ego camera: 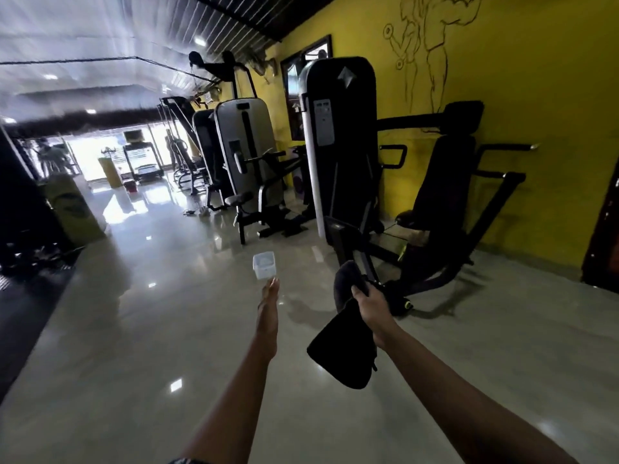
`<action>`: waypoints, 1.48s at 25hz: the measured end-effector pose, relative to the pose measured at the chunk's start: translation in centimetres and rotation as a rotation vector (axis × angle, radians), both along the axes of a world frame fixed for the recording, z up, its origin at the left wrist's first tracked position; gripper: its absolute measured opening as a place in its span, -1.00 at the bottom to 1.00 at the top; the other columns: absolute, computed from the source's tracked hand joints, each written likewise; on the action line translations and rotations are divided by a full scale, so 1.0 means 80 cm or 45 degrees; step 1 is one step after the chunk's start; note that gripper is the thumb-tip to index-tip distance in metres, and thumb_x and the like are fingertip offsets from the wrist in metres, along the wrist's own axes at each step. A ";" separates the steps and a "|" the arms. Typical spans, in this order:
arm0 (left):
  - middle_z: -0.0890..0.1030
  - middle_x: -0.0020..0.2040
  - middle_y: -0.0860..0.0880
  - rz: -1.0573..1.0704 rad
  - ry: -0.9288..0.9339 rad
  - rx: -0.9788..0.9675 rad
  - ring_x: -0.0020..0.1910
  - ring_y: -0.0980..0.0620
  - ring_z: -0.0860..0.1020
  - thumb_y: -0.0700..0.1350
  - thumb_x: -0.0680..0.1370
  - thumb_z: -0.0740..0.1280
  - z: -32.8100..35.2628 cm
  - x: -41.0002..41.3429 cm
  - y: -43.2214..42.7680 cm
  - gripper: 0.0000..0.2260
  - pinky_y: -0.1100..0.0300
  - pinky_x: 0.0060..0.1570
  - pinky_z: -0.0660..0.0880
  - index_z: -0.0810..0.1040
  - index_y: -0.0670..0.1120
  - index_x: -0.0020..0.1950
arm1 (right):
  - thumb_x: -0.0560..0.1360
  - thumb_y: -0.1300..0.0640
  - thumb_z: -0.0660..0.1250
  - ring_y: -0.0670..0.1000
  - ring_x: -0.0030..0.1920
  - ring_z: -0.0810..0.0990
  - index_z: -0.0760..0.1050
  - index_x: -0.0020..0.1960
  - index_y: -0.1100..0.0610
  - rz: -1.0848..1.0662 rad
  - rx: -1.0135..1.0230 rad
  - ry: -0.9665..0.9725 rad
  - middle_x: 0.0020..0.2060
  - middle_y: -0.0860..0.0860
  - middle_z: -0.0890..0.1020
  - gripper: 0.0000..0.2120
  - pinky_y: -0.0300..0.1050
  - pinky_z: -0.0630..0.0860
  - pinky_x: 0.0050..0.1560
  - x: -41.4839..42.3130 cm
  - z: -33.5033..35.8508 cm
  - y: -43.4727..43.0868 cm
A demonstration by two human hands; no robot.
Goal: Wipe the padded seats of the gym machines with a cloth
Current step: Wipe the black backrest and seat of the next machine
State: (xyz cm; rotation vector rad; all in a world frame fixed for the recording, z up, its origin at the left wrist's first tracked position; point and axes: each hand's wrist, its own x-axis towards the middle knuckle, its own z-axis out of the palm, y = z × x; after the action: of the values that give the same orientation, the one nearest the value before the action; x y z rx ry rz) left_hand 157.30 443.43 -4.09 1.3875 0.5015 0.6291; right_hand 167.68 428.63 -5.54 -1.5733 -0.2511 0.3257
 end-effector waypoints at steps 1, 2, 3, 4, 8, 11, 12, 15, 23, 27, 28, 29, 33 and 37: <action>0.30 0.47 0.01 -0.021 0.010 0.029 0.47 0.03 0.23 0.02 0.63 0.07 -0.003 0.042 0.035 -0.58 0.08 0.43 0.07 0.23 -0.03 0.49 | 0.60 0.16 0.17 0.12 0.18 0.51 0.42 0.30 0.17 -0.026 0.012 -0.012 0.15 0.13 0.55 -0.71 -0.05 0.41 0.22 0.041 -0.002 0.031; 0.30 0.47 0.00 -0.044 0.005 0.048 0.47 0.02 0.23 0.02 0.63 0.07 -0.003 0.088 0.071 -0.58 0.08 0.44 0.07 0.24 -0.04 0.48 | 0.60 0.16 0.17 0.12 0.18 0.50 0.42 0.30 0.18 -0.037 0.024 -0.034 0.15 0.13 0.55 -0.71 -0.05 0.41 0.21 0.084 -0.002 0.064; 0.30 0.47 0.00 -0.070 0.002 0.054 0.47 0.02 0.23 0.01 0.63 0.07 -0.004 0.135 0.107 -0.59 0.08 0.44 0.07 0.25 -0.05 0.47 | 0.60 0.16 0.17 0.12 0.18 0.50 0.42 0.30 0.18 -0.051 0.031 -0.051 0.15 0.14 0.55 -0.71 -0.04 0.41 0.22 0.128 -0.004 0.098; 0.31 0.47 -0.01 -0.079 0.010 0.050 0.47 0.02 0.24 0.00 0.64 0.08 -0.003 0.180 0.140 -0.60 0.08 0.44 0.07 0.27 -0.06 0.46 | 0.60 0.17 0.17 0.13 0.19 0.50 0.43 0.30 0.19 -0.070 0.027 -0.051 0.15 0.15 0.55 -0.71 -0.01 0.41 0.24 0.172 -0.003 0.133; 0.32 0.47 -0.03 -0.062 0.048 0.041 0.45 0.01 0.26 0.01 0.63 0.11 0.003 0.338 0.270 -0.60 0.06 0.44 0.10 0.28 -0.04 0.46 | 0.59 0.17 0.18 0.16 0.19 0.50 0.44 0.27 0.23 -0.121 -0.033 -0.054 0.17 0.20 0.55 -0.72 -0.01 0.40 0.22 0.328 0.010 0.260; 0.32 0.46 -0.04 -0.073 0.077 0.055 0.44 0.00 0.27 0.02 0.62 0.13 0.012 0.457 0.366 -0.58 -0.01 0.47 0.13 0.29 -0.05 0.47 | 0.60 0.15 0.18 0.15 0.20 0.49 0.43 0.29 0.22 -0.165 -0.065 -0.066 0.18 0.17 0.55 -0.70 -0.08 0.39 0.17 0.442 0.023 0.359; 0.32 0.46 -0.04 -0.091 0.067 0.050 0.45 -0.01 0.28 0.01 0.62 0.14 0.010 0.494 0.398 -0.58 -0.01 0.47 0.14 0.29 -0.07 0.47 | 0.60 0.15 0.18 0.15 0.20 0.49 0.42 0.30 0.22 -0.173 -0.050 -0.055 0.18 0.17 0.54 -0.69 -0.10 0.38 0.16 0.478 0.022 0.390; 0.36 0.44 -0.04 -0.116 0.007 0.029 0.44 0.00 0.30 0.01 0.62 0.16 0.007 0.597 0.485 -0.57 0.06 0.45 0.15 0.30 -0.07 0.47 | 0.60 0.16 0.18 0.14 0.23 0.47 0.40 0.32 0.24 -0.223 -0.019 -0.050 0.19 0.16 0.52 -0.68 -0.13 0.36 0.15 0.575 0.023 0.471; 0.36 0.39 0.04 -0.600 0.073 0.144 0.37 0.10 0.30 0.04 0.64 0.05 0.000 0.892 0.669 -0.62 0.21 0.24 0.19 0.27 0.01 0.44 | 0.60 0.09 0.17 0.16 0.20 0.47 0.41 0.26 0.26 -0.556 -0.050 -0.018 0.03 0.16 0.54 -0.68 -0.07 0.38 0.13 0.833 0.024 0.635; 0.30 0.45 0.02 -0.811 0.135 0.193 0.44 0.04 0.26 0.07 0.63 0.06 -0.014 1.078 0.699 -0.56 0.20 0.30 0.17 0.20 -0.01 0.50 | 0.62 0.10 0.14 0.16 0.16 0.48 0.40 0.20 0.28 -0.729 -0.034 0.003 -0.01 0.12 0.53 -0.72 -0.04 0.40 0.00 0.968 0.003 0.652; 0.27 0.48 0.00 -0.860 0.130 0.219 0.46 0.02 0.24 0.07 0.62 0.05 -0.017 1.129 0.698 -0.55 0.20 0.29 0.15 0.19 -0.01 0.50 | 0.62 0.13 0.13 0.13 0.12 0.49 0.40 0.17 0.22 -0.760 -0.004 0.006 -0.03 0.11 0.53 -0.79 -0.05 0.41 -0.02 1.002 -0.004 0.653; 0.25 0.50 -0.02 -0.921 0.119 0.237 0.47 -0.01 0.23 0.06 0.63 0.04 -0.021 1.178 0.693 -0.55 0.20 0.28 0.14 0.19 -0.02 0.50 | 0.63 0.14 0.12 0.12 0.12 0.48 0.39 0.21 0.17 -0.791 0.033 0.000 0.01 0.10 0.54 -0.80 -0.05 0.43 0.03 1.036 -0.011 0.654; 0.22 0.51 -0.04 -1.170 0.145 0.173 0.49 -0.02 0.19 0.05 0.64 0.04 -0.024 1.333 0.654 -0.55 0.19 0.31 0.12 0.17 -0.06 0.51 | 0.62 0.14 0.14 0.19 0.22 0.48 0.35 0.36 0.22 -0.998 -0.047 -0.027 0.19 0.18 0.53 -0.66 0.04 0.40 0.20 1.171 -0.027 0.639; 0.16 0.54 0.00 -1.357 0.219 0.196 0.51 -0.01 0.12 0.13 0.62 0.07 -0.033 1.491 0.624 -0.50 0.06 0.46 0.05 0.13 0.00 0.53 | 0.62 0.12 0.14 0.18 0.22 0.47 0.37 0.35 0.19 -1.228 -0.064 0.061 0.19 0.18 0.53 -0.67 -0.10 0.37 0.08 1.291 -0.033 0.619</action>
State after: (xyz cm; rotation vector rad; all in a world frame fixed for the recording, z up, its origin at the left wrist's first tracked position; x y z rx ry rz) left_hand 276.56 493.38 -6.75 1.6191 -0.1957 -0.3282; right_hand 270.98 478.16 -8.17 -1.5547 0.5558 -0.3869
